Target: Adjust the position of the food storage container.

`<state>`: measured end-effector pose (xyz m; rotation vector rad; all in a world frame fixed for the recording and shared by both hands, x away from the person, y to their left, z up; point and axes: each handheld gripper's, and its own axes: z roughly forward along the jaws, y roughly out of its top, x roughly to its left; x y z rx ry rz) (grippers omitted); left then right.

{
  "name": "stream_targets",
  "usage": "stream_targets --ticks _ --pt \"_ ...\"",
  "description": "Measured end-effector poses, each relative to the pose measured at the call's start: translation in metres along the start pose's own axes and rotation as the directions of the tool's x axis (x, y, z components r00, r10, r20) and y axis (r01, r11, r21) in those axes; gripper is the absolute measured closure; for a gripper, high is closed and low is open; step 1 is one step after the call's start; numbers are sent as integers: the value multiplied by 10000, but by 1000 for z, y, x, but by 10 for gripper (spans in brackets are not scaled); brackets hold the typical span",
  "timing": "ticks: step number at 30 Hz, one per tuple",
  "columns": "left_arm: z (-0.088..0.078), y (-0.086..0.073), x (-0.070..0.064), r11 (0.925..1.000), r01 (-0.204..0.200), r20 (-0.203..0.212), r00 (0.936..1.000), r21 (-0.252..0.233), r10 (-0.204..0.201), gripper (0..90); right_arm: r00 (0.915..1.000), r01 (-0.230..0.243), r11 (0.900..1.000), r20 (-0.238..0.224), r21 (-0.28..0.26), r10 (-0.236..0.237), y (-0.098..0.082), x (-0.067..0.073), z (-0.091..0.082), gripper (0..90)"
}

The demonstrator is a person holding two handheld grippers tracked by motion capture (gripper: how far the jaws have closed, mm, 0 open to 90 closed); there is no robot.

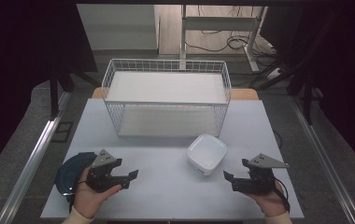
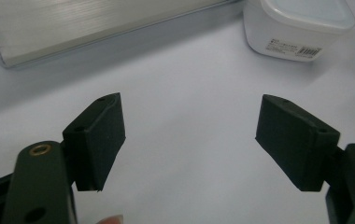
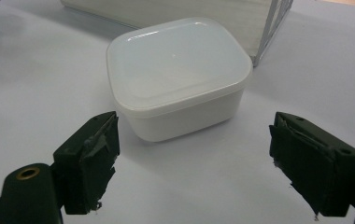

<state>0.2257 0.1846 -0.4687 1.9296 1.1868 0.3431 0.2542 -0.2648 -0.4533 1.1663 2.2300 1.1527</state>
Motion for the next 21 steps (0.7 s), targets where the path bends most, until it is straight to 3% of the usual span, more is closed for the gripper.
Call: stream_targets --ticks 12,21 --pt "-4 2 -2 10000 -48 137 9999 56 47 268 10000 -63 10000 74 -12 63 0 1 -6 163" --pt "-33 13 -4 9994 -169 -42 9999 -293 168 280 9998 -179 9995 -81 -265 177 1 0 -14 163"
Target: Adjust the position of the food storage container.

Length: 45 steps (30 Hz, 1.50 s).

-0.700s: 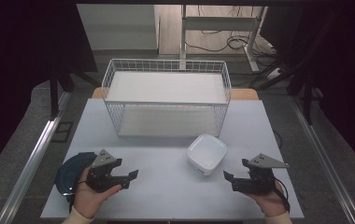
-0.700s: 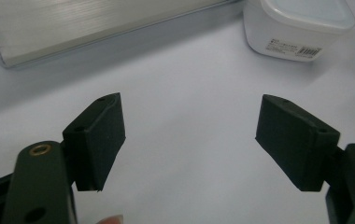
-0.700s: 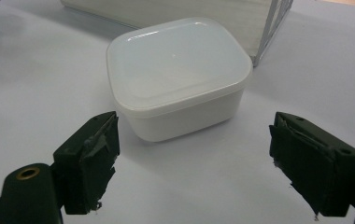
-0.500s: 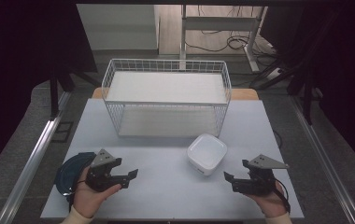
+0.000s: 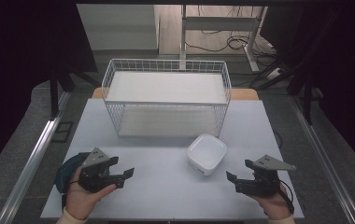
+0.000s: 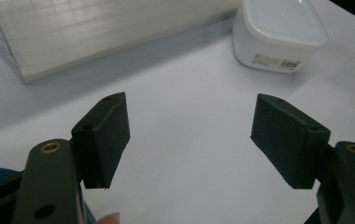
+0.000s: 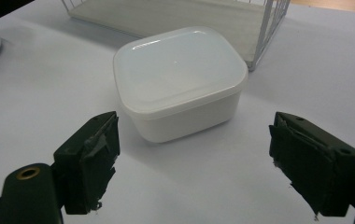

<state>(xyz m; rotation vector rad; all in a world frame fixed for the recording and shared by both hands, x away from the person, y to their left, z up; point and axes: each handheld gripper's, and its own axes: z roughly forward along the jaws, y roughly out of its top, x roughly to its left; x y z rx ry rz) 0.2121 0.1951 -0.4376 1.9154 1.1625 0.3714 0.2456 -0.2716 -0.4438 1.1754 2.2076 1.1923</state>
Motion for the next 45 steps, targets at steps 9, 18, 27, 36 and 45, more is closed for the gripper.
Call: stream_targets --ticks 9,18,27,36,45 --pt "-38 12 24 9998 95 -477 9988 -158 -103 296 9999 -99 9999 105 -40 100 0 -2 1 165" --pt "-78 11 74 9974 726 -1606 9844 -26 -721 418 9997 -25 9999 257 -132 28 2 5 2 169" --pt "-84 -14 115 9843 1686 -2427 9583 531 -1510 453 9994 -93 9999 342 86 90 -2 3 5 168" --pt "-90 -50 160 9473 3017 -2841 9225 1079 -2614 754 9992 -136 9997 375 180 130 -2 3 7 169" --pt "-78 -74 183 9129 3642 -3063 9038 1841 -2988 900 9990 -151 9995 432 283 138 -4 2 9 168"
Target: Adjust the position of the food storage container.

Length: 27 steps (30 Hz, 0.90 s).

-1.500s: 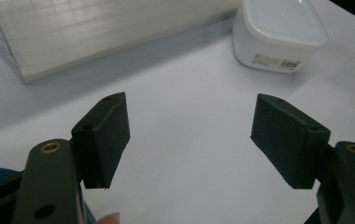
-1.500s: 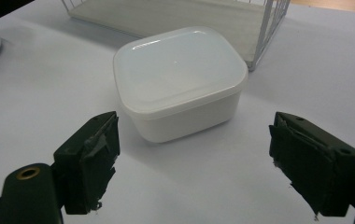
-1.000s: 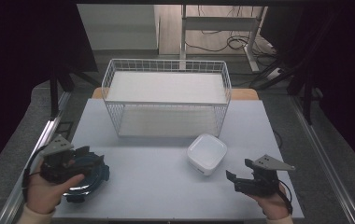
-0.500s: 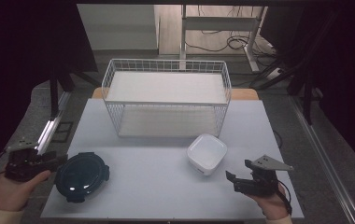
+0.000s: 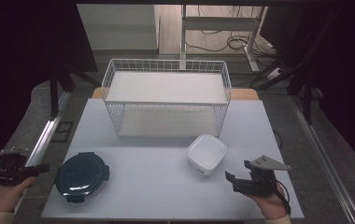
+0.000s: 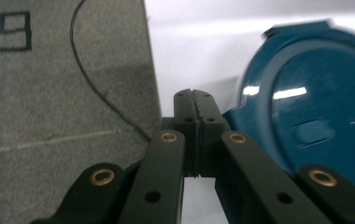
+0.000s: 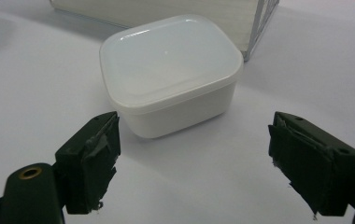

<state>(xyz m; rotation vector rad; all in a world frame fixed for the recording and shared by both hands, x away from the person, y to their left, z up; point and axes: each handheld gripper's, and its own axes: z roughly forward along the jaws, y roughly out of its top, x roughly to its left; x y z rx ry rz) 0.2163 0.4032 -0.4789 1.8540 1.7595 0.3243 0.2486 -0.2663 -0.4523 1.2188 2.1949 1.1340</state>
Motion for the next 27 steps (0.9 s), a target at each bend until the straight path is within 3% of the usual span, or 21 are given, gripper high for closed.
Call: stream_targets --ticks 6,9,12,23,27 --pt "11 -6 -3 9990 -218 106 9997 378 214 900 9999 -75 10000 74 -58 76 1 -1 -2 168" --pt "14 -6 -6 9987 -239 504 9985 456 216 900 9999 -117 9999 122 -65 118 1 -1 -2 168" --pt "16 -4 -7 9985 -282 560 9981 477 255 900 9999 -113 9999 124 -50 114 1 -1 -2 168" --pt "24 2 -14 9975 -396 61 9992 580 393 900 9998 -136 9999 159 -76 137 1 -2 -3 168" --pt "26 3 -20 9974 -444 131 9990 561 437 900 9997 -129 9998 184 -158 132 3 -3 -5 169"
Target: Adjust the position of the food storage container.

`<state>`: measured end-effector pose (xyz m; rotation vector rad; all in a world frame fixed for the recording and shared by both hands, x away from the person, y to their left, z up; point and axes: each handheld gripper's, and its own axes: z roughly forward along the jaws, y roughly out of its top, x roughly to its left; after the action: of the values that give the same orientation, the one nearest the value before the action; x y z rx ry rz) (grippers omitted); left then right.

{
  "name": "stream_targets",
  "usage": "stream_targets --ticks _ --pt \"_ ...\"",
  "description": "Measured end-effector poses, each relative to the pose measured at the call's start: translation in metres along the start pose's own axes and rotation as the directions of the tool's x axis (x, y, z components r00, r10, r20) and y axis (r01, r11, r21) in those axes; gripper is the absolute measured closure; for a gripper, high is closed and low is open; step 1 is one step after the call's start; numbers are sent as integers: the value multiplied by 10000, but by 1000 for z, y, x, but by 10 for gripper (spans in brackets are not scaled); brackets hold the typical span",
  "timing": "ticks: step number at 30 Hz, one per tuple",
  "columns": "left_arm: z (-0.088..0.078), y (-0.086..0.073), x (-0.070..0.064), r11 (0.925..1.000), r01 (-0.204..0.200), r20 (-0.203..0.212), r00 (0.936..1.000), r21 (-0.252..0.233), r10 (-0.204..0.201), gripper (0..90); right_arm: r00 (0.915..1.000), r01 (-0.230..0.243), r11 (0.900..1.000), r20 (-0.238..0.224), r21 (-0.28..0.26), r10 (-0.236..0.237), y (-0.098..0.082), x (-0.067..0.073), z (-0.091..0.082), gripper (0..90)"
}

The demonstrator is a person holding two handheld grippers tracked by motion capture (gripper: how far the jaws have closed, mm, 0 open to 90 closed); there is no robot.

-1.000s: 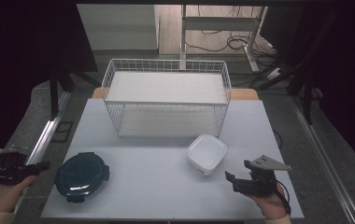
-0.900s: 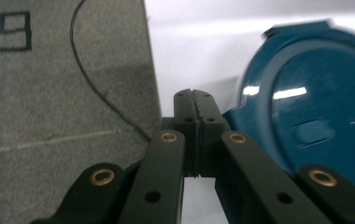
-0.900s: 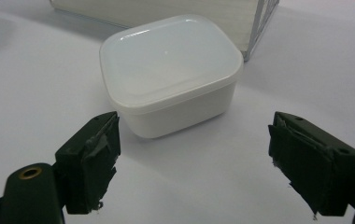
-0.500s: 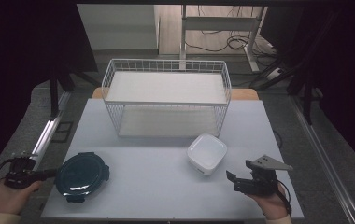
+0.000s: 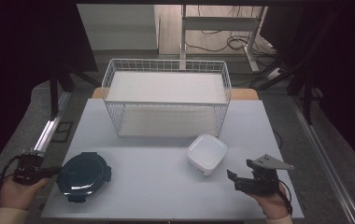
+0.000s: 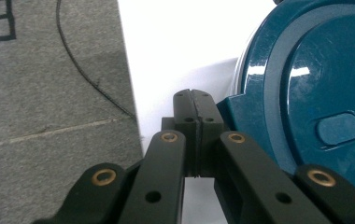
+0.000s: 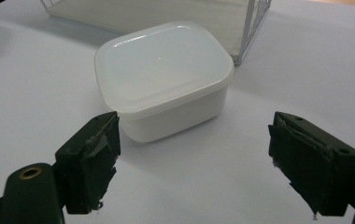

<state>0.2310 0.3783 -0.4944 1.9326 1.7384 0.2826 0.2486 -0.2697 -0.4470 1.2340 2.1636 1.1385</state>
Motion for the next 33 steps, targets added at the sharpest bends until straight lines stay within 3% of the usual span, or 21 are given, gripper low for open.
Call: stream_targets --ticks 4,9,13,23,28,33 --pt "4 1 -14 9999 -143 399 9991 -6 143 900 10000 -32 10000 43 -5 32 0 -1 -1 169" --pt "7 0 -30 9994 -351 394 9986 -50 352 900 10000 -42 10000 45 -19 42 0 -1 -1 169" --pt "10 2 -51 9978 -632 856 9942 -176 644 900 10000 -29 10000 40 7 29 0 -1 0 169" --pt "15 4 -68 9961 -864 1053 9906 -151 875 900 10000 -46 10000 39 -41 47 0 -1 -2 168" --pt "19 0 -78 9963 -843 1548 9842 -169 859 900 10000 -18 10000 46 -62 18 1 -1 -2 168" --pt "22 -1 -89 9951 -972 1696 9806 -175 988 900 10000 -26 10000 68 -43 26 0 -1 -1 169"
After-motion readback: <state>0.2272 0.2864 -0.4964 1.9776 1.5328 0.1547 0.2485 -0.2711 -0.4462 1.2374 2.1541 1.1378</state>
